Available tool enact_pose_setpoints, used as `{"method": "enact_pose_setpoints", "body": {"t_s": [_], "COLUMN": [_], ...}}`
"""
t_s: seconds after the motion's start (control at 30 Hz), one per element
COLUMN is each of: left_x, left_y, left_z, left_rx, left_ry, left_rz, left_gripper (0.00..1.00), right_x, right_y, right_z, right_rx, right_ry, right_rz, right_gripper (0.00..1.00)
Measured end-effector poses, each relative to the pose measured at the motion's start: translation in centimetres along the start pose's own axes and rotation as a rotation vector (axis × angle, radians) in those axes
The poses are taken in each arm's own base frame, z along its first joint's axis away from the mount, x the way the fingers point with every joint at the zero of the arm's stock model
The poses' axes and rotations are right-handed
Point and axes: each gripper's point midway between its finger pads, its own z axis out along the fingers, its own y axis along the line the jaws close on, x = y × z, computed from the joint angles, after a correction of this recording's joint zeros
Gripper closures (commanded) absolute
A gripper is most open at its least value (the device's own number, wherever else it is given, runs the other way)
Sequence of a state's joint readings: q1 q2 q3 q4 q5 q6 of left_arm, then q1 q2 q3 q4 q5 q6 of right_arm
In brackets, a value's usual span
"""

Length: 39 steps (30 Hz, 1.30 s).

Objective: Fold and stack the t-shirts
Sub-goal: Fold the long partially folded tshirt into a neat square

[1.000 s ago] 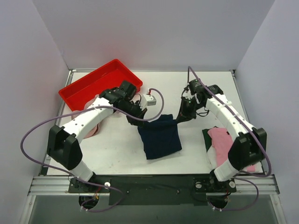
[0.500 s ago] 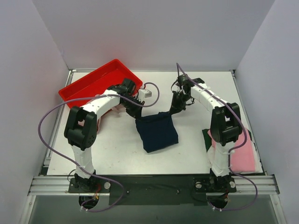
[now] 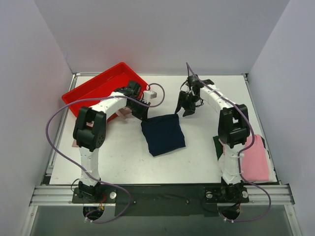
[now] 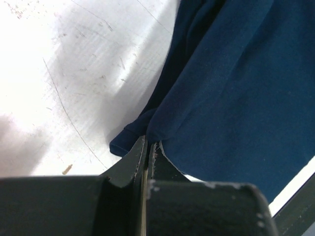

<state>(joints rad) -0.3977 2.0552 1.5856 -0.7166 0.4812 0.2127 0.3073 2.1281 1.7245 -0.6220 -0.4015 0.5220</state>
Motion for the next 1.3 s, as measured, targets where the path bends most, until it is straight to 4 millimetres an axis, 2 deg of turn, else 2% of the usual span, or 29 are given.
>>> {"method": "enact_pose_setpoints", "body": {"t_s": [0.1,0.13,0.17,0.2,0.27,0.33,0.4,0.47,0.6,0.67,0.87,0.9,0.97,1.13,1.17,1.23,1.3], "left_x": [-0.3,-0.5,-0.5,-0.6,-0.8,-1.0,-1.3,-1.6,-2.0,-2.1,-2.5,-2.7,-3.1,-4.9,-5.2,-5.9,-6.7], "left_y": [0.5,0.6,0.7,0.8,1.0,1.2,1.3,1.4,1.7,2.0,3.1,3.2,3.5,5.1,5.3,5.3,4.9], "left_z": [0.5,0.6,0.6,0.6,0.5,0.5,0.5,0.5,1.0,1.5,2.4,2.5,2.5,1.4,1.1,0.6,0.0], "left_rx": [-0.005,-0.007,-0.008,-0.01,-0.014,-0.019,-0.024,-0.028,-0.032,-0.041,-0.085,-0.092,-0.108,-0.191,-0.195,-0.193,-0.176], "left_ry": [-0.005,-0.01,-0.012,-0.015,-0.024,-0.034,-0.045,-0.057,-0.064,-0.06,-0.046,-0.047,-0.048,-0.085,-0.095,-0.112,-0.129], "left_rz": [-0.003,-0.008,-0.013,-0.016,-0.024,-0.031,-0.038,-0.039,-0.06,-0.076,-0.104,-0.101,-0.097,-0.061,-0.055,-0.037,-0.019], "left_gripper": [1.0,1.0,1.0,1.0,1.0,1.0,1.0,1.0,1.0,1.0,1.0,0.96,0.77,0.6,0.5,0.46,0.47], "right_x": [-0.2,0.0,0.2,0.6,2.4,4.9,7.9,10.4,14.0,14.9,14.9,14.9,14.9,15.8,15.7,14.7,12.5], "right_y": [-0.4,-0.6,-0.6,-0.5,0.6,2.2,3.4,3.0,-2.3,-4.4,-4.7,-4.7,-4.7,-5.5,-5.4,-4.5,-2.7], "right_z": [-2.2,-3.4,-4.5,-6.0,-8.6,-10.0,-9.4,-6.9,-0.4,1.4,1.4,1.4,1.3,0.1,-0.4,-1.6,-3.0], "right_rx": [0.028,0.04,0.047,0.05,0.027,-0.041,-0.118,-0.149,-0.053,-0.015,-0.067,-0.069,-0.071,-0.032,-0.026,-0.035,-0.063], "right_ry": [-0.067,-0.097,-0.124,-0.164,-0.223,-0.245,-0.212,-0.135,0.046,0.099,0.08,0.076,0.072,0.101,0.104,0.081,0.028], "right_rz": [-0.056,-0.078,-0.101,-0.134,-0.203,-0.266,-0.31,-0.313,-0.205,-0.146,-0.121,-0.125,-0.131,-0.143,-0.147,-0.164,-0.185], "right_gripper": [0.6,0.72,0.78,0.91,1.0,1.0,1.0,1.0,1.0,1.0,1.0,1.0,1.0,1.0,1.0,1.0,1.0]}}
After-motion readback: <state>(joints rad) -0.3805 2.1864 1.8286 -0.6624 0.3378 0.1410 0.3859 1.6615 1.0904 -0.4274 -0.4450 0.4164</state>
